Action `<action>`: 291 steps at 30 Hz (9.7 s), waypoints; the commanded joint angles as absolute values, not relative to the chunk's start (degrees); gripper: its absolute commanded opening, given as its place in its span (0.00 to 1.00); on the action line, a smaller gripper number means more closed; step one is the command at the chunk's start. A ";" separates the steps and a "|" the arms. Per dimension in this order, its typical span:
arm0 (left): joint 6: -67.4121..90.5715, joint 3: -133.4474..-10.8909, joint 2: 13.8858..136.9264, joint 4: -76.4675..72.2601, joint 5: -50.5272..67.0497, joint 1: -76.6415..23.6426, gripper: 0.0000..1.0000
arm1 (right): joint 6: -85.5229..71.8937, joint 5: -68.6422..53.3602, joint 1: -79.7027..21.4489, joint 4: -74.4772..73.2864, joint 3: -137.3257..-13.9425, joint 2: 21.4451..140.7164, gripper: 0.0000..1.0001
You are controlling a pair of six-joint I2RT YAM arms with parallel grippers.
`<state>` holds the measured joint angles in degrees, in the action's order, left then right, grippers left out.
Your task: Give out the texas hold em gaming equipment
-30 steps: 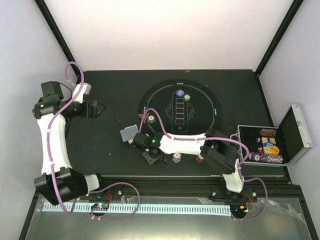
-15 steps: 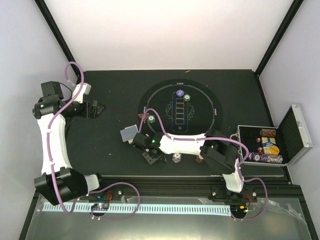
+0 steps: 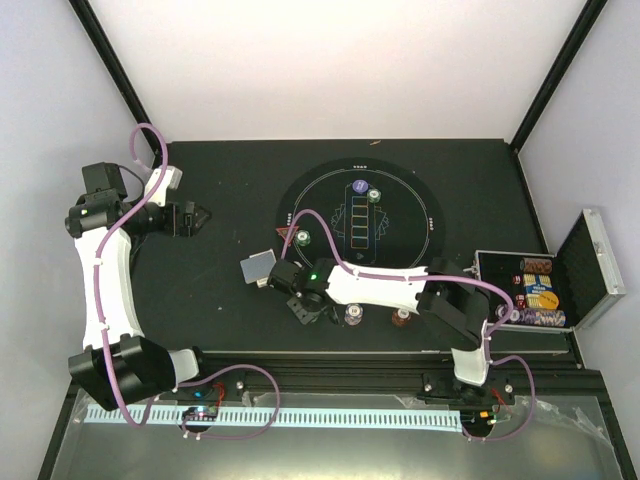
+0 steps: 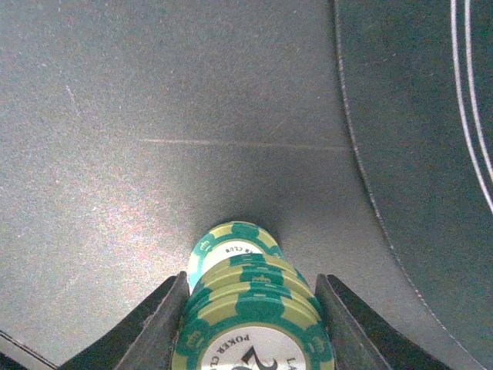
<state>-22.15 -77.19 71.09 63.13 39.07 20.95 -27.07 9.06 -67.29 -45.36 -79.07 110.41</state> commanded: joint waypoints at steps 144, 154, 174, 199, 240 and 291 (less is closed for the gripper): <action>-23.64 -78.49 71.54 64.07 40.58 22.15 0.99 | -31.94 10.28 -59.94 -45.59 -62.73 91.92 0.27; -23.82 -78.42 71.94 64.22 40.76 22.65 0.99 | -27.76 11.89 -59.77 -48.68 -76.15 99.27 0.27; -24.51 -80.32 73.04 64.75 40.60 23.21 0.99 | -23.12 7.94 -51.16 -53.78 -119.39 137.65 0.26; -24.87 -80.09 72.36 65.80 41.32 23.58 0.99 | -24.16 5.67 -50.88 -53.00 -111.08 126.14 0.67; -24.37 -79.54 73.04 64.82 43.37 23.63 0.99 | -34.94 5.18 -58.16 -37.04 -55.16 93.84 0.63; -24.17 -79.78 73.04 65.16 43.80 23.64 0.99 | -28.77 12.79 -54.09 -48.69 -69.64 91.63 0.25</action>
